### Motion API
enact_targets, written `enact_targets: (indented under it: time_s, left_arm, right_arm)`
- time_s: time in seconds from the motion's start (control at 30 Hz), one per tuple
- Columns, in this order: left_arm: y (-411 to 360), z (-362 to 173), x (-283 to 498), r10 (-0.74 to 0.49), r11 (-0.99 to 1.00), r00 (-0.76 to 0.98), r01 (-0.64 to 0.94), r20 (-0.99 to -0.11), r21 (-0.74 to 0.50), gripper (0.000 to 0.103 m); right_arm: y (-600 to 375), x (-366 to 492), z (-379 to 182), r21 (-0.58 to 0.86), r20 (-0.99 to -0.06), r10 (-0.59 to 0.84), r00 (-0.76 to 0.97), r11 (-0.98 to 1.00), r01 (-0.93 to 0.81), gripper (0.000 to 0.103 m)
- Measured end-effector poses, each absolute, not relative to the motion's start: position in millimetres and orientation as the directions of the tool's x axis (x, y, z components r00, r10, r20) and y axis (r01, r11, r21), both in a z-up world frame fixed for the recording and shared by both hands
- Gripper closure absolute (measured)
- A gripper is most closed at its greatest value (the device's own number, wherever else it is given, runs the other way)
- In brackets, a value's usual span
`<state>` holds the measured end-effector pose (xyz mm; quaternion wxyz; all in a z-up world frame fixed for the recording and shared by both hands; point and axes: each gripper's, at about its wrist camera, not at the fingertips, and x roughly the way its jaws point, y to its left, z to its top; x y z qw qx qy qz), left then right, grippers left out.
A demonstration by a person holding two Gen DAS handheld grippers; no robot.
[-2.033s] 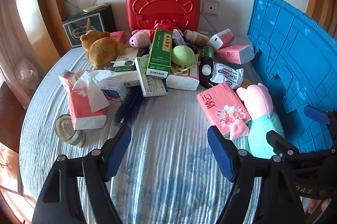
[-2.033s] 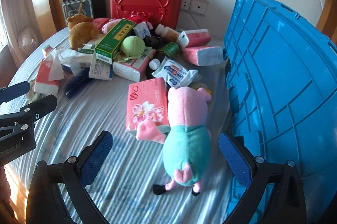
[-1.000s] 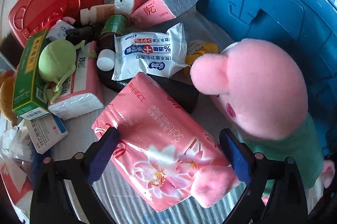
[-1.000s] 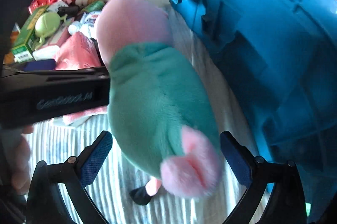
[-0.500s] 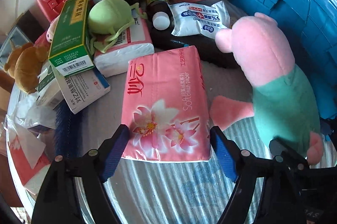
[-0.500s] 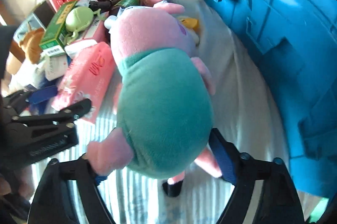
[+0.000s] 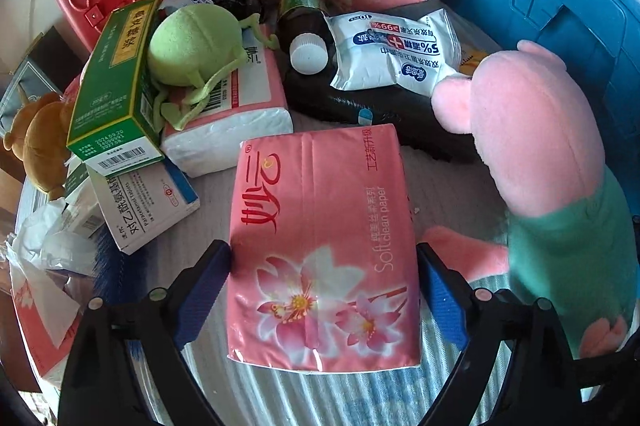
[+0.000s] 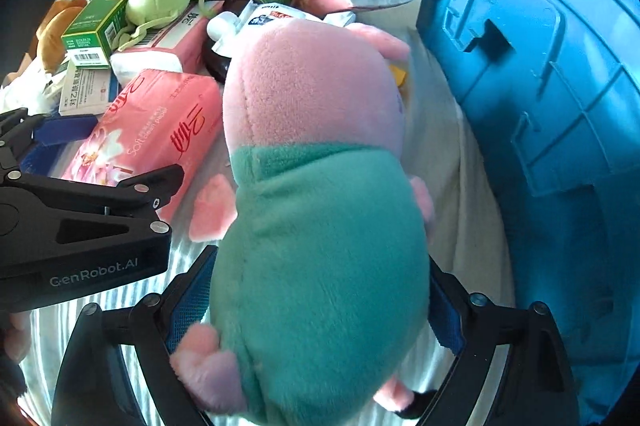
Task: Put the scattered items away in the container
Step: 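Grasp the pink tissue pack with the left tool while the right tool grasps the pig plush, then lift the tissue pack and pig plush and carry them over the blue bin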
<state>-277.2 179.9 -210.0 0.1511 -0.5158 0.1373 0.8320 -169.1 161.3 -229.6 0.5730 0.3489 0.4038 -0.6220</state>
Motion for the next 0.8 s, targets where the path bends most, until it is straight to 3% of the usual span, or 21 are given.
enact_targets:
  time_s: [0.07, 0.13, 0.5, 0.8]
  left_arm:
    - [177.6, -208.2, -275.4, 0.125, -0.919, -0.428, -0.391, -0.895, 0.059, 0.019]
    - [173.1, -205.2, -271.1, 0.132, -0.922, -0.429, -0.385, -0.894, 0.049, 0.022]
    - [133.8, -155.0, -233.4, 0.148, -0.949, -0.51, -0.314, -0.847, 0.024, 0.024]
    - [87.9, -78.3, -194.9, 0.056, -0.991, -0.637, -0.127, -0.769, 0.033, 0.023]
  right_arm:
    - [160.3, -168.8, -231.5, -0.125, -0.893, -0.433, -0.12, -0.017, 0.992, 0.026]
    - [164.4, -169.0, -228.0, -0.131, -0.887, -0.443, -0.126, -0.019, 0.991, 0.032]
    - [199.5, -151.7, -180.7, -0.136, -0.843, -0.529, -0.099, 0.031, 0.99, 0.033]
    - [204.2, -133.8, -109.2, -0.134, -0.756, -0.655, 0.001, 0.156, 0.979, 0.033]
